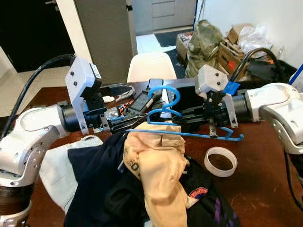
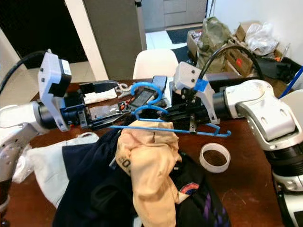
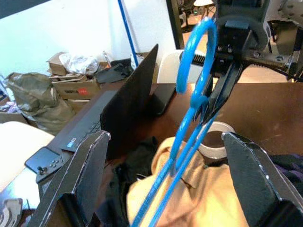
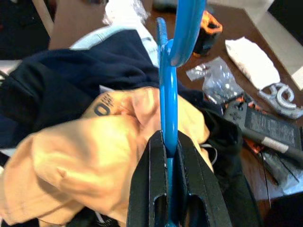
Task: Hang hanger
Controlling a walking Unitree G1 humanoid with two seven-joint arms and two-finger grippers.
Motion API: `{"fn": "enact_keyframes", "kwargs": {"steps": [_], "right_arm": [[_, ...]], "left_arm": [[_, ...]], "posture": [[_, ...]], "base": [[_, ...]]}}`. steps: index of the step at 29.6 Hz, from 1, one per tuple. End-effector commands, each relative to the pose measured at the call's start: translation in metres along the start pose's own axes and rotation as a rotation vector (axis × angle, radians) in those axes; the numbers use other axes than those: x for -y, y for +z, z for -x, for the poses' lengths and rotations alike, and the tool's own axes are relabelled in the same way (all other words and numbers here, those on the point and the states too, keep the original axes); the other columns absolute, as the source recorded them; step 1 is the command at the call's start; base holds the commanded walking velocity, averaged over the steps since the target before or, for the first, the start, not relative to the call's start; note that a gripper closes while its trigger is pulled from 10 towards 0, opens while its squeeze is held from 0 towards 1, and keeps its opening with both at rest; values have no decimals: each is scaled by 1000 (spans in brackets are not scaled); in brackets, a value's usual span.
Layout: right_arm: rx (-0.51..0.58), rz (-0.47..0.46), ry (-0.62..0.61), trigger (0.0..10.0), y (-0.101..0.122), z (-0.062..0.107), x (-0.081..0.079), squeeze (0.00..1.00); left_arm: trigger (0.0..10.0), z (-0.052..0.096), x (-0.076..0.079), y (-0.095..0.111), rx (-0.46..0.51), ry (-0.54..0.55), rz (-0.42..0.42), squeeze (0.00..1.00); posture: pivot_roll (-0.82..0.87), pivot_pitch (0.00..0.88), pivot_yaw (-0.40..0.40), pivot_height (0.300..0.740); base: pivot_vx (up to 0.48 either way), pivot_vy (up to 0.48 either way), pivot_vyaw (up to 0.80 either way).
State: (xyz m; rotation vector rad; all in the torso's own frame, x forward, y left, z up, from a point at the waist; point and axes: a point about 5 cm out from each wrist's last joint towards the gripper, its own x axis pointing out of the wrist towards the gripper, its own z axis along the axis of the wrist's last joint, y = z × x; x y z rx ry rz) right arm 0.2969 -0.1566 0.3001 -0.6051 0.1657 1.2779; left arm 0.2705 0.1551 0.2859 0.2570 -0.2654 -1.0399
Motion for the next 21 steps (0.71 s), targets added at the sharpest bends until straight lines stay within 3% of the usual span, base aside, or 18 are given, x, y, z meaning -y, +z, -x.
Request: {"fn": "enact_keyframes", "kwargs": {"steps": [1,3,4,6,7,21], "right_arm": [[23,18,-7,1176,4,3,1,0],[23,18,-7,1176,4,3,1,0],[31,17,-14,5294,4,4,1,0],[31,17,-14,5294,4,4,1,0],[42,17,-19,10000,4,5,2,0],[41,-11,-94,10000,-3,7,9,0]], "left_arm": [[10000,-1,2,-4,-1,-2,25,0],[10000,-1,2,-4,-1,-2,25,0],[10000,-2,3,-4,4,-7,30,0],[10000,-2,3,-4,4,-7,30,0],[10000,-3,4,-3,9,-9,36,0],[10000,-8,9,-2,26,-31,51,0]], "posture": [[-41,0,76,740],[-41,0,76,740],[-43,0,78,740],[-43,0,78,740],[-43,0,79,740],[-44,0,79,740]], "base": [[-307,0,0],[-307,0,0],[-307,0,0],[-307,0,0],[-307,0,0],[-310,0,0]]}}
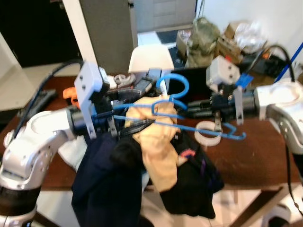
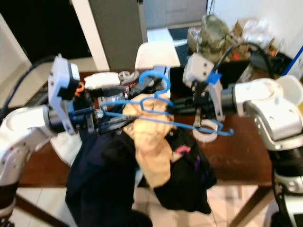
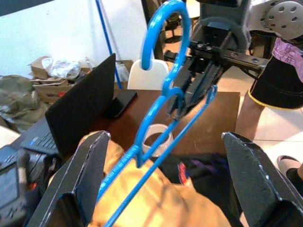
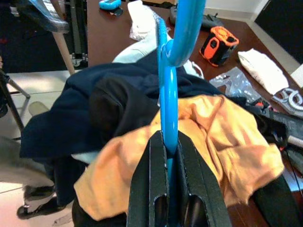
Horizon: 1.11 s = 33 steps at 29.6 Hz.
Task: Hang hanger
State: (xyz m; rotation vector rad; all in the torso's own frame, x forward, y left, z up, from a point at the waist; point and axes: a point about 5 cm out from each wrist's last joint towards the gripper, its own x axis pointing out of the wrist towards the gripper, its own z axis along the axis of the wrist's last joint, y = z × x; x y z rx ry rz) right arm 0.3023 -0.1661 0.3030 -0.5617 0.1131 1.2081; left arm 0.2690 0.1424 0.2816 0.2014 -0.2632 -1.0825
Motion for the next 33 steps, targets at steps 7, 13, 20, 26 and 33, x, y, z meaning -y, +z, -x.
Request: {"fn": "enact_keyframes", "kwargs": {"steps": [7,13,20,26,33], "right_arm": [[-37,-25,-66,10000,-12,1,6,0],[-42,-29,-63,10000,-14,1,4,0],[-77,-47,-69,10000,-23,-1,2,0],[-133,-75,-97,10000,-37,-1,4,0],[-285,-162,-172,10000,-81,3,6,0]], "left_arm": [[10000,-1,5,-6,-6,-5,26,0],[10000,-2,6,-11,-15,-5,44,0],[10000,3,4,-31,-51,29,108,0],[10000,9,3,-50,-89,66,165,0],[10000,21,2,-88,-165,138,276,0]], "posture": [[-46,0,79,740],[-49,0,79,740],[-51,0,80,740],[-51,0,78,740],[-54,0,75,740]], "base": [[-309,0,0],[-311,0,0],[-310,0,0],[-311,0,0],[-310,0,0]]}}
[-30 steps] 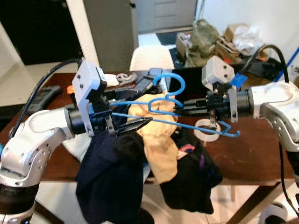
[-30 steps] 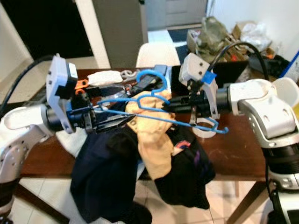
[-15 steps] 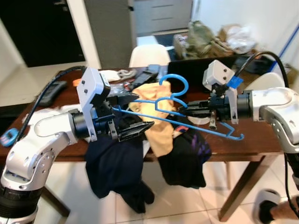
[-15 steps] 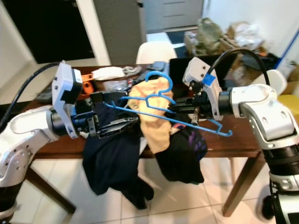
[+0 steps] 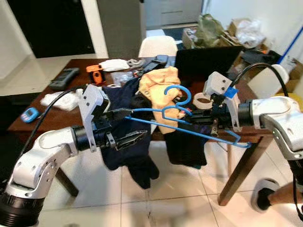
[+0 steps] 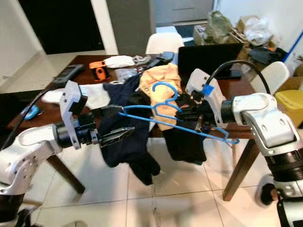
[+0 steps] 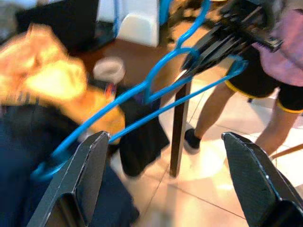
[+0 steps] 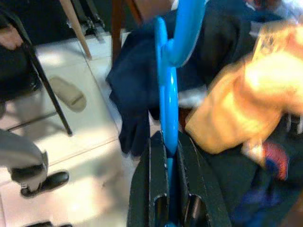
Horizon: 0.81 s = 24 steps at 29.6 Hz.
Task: Hang hanger
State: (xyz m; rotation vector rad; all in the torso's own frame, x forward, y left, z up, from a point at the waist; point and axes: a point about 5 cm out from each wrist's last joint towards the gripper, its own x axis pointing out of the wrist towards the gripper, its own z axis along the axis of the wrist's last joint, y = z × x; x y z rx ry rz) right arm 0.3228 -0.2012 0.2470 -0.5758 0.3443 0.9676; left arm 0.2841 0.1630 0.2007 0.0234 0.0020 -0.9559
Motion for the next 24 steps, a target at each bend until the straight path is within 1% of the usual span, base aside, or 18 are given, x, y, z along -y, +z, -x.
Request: {"fn": "enact_keyframes", "kwargs": {"steps": [1,2,4,5,6,7,8,9,10,11,12,14,15,16,17,19,21,24], "right_arm": [[-51,-18,-13,10000,-12,-1,0,0],[-96,-57,-35,10000,-28,-4,1,0],[-96,-57,-35,10000,-28,-4,1,0],[-158,-105,-65,10000,-49,-8,1,0],[-158,-105,-65,10000,-49,-8,1,0],[-226,-173,-109,10000,-75,-13,0,0],[-226,-173,-109,10000,-75,-13,0,0],[-278,-224,-139,10000,-95,-16,-3,0],[-278,-224,-139,10000,-95,-16,-3,0],[-322,-288,-166,10000,-115,-20,-9,0],[-322,-288,-166,10000,-115,-20,-9,0],[-421,-397,-208,10000,-155,-27,-25,0],[-421,-397,-208,10000,-155,-27,-25,0],[-480,-437,-228,10000,-174,-31,-35,0],[-480,-437,-228,10000,-174,-31,-35,0],[-521,-479,-243,10000,-189,-34,-45,0],[-573,-541,-273,10000,-208,-40,-61,0],[-604,-559,-294,10000,-216,-42,-68,0]], "left_arm": [[10000,0,-1,-6,-17,8,8,0],[10000,3,-6,-21,-49,42,49,0],[10000,3,-6,-21,-49,42,49,0],[10000,6,-11,-40,-79,87,108,0],[10000,6,-11,-40,-79,87,108,0],[10000,10,-18,-59,-104,143,167,0],[10000,10,-18,-59,-104,143,167,0],[10000,13,-22,-72,-119,190,213,0],[10000,13,-22,-72,-119,190,213,0],[10000,16,-26,-84,-137,231,252,0],[10000,16,-26,-84,-137,231,252,0],[10000,18,-31,-105,-168,300,319,0],[10000,18,-31,-105,-168,300,319,0],[10000,18,-32,-117,-193,338,348,0],[10000,18,-32,-117,-193,338,348,0],[10000,19,-33,-127,-214,372,378,0],[10000,19,-35,-143,-252,445,424,0],[10000,20,-35,-151,-275,484,442,0]], "posture": [[-54,0,75,740],[-55,0,75,740],[-55,0,75,740],[-56,0,73,740],[-56,0,73,740],[-61,0,74,740],[-61,0,74,740],[-62,0,74,740],[-62,0,74,740],[-66,0,75,740],[-66,0,75,740],[-66,0,75,740],[-66,0,75,740],[-70,0,77,740],[-70,0,77,740],[-68,0,77,740],[-73,0,79,740],[-74,0,79,740]], "base": [[-307,0,0],[-304,0,0],[-304,0,0],[-304,0,0],[-304,0,0],[-307,0,0],[-307,0,0],[-307,0,0],[-307,0,0],[-307,0,0],[-307,0,0],[-307,0,0],[-307,0,0],[-307,0,-500],[-307,0,-500],[-304,0,-719],[-306,0,-722],[-306,0,-727]]}}
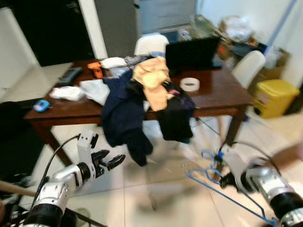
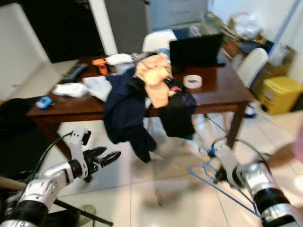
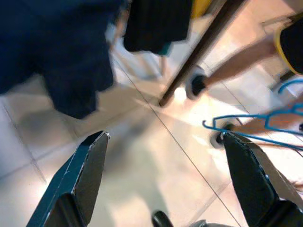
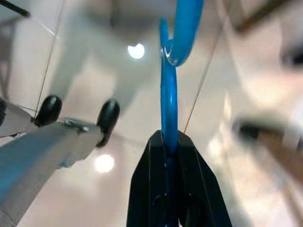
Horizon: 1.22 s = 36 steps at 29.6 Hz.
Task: Hang hanger
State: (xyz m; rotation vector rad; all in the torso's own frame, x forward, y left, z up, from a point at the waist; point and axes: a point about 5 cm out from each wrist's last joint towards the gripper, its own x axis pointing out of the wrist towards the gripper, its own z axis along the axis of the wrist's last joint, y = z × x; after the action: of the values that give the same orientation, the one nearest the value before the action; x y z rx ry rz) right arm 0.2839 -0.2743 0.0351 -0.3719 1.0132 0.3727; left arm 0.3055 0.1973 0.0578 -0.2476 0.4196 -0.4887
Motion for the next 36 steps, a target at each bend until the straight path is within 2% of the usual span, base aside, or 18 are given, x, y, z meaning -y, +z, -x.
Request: {"fn": "enact_keyframes", "kwargs": {"steps": [1,2,4,13,14,15,17,18,19,21,23,24,26,27,29,30,32,36], "right_arm": [[-10,-25,-35,10000,-9,-9,-5,0],[-10,-25,-35,10000,-9,-9,-5,0],[-23,-73,-64,10000,-18,-17,-12,0],[2,-198,-88,10000,-21,-30,-27,0],[16,-282,-103,10000,-26,-35,-33,0],[22,-311,-108,10000,-28,-36,-35,0],[22,-311,-108,10000,-28,-36,-35,0],[29,-349,-122,10000,-31,-37,-37,0],[37,-403,-141,10000,-36,-39,-39,0],[40,-439,-155,10000,-39,-40,-40,0],[41,-509,-194,10000,-51,-42,-45,0],[41,-509,-194,10000,-51,-42,-45,0],[23,-538,-218,10000,-64,-44,-51,0],[23,-538,-218,10000,-64,-44,-51,0],[-3,-552,-219,10000,-76,-46,-59,0],[-8,-557,-220,10000,-78,-47,-61,0],[-108,-375,-219,10000,-95,-48,-71,0],[-85,-467,-216,10000,-98,-51,-80,0]], "left_arm": [[10000,0,-9,-12,-28,83,24,0],[10000,0,-9,-12,-28,83,24,0],[10000,-4,-13,-21,-36,149,64,0],[10000,-8,-14,-39,-75,243,116,0],[10000,-7,-15,-53,-130,310,110,0],[10000,-6,-16,-59,-151,337,106,0],[10000,-6,-16,-59,-151,337,106,0],[10000,-3,-16,-66,-179,372,100,0],[10000,2,-19,-76,-231,430,75,0],[10000,5,-20,-82,-265,468,56,0],[10000,21,-25,-109,-460,580,-59,0],[10000,21,-25,-109,-460,580,-59,0],[10000,32,-19,-134,-607,579,-151,0],[10000,32,-19,-134,-607,579,-151,0],[10000,39,-7,-157,-706,527,-216,0],[10000,41,-5,-162,-725,517,-231,0],[10000,35,1,-162,-727,489,-278,0],[10000,29,8,-163,-736,468,-321,0]], "posture": [[-72,0,77,740],[-72,0,77,740],[-73,0,75,740],[-81,0,72,740],[-82,0,67,740],[-82,0,67,740],[-82,0,67,740],[-80,0,65,740],[-80,0,64,740],[-83,0,61,740],[-74,0,52,740],[-74,0,52,740],[-68,0,47,740],[-68,0,47,740],[-65,0,40,740],[-65,0,40,740],[-54,0,29,740],[-58,0,27,740]], "base": [[-311,0,-725],[-311,0,-725],[-307,0,-731],[-296,0,-733],[0,0,-744],[0,0,-744],[0,0,-744],[0,0,-744],[0,0,-738],[0,0,-738],[0,0,-744],[0,0,-744],[0,0,-744],[0,0,-744],[0,0,-744],[0,0,-744],[0,0,-756],[0,0,-750]]}}
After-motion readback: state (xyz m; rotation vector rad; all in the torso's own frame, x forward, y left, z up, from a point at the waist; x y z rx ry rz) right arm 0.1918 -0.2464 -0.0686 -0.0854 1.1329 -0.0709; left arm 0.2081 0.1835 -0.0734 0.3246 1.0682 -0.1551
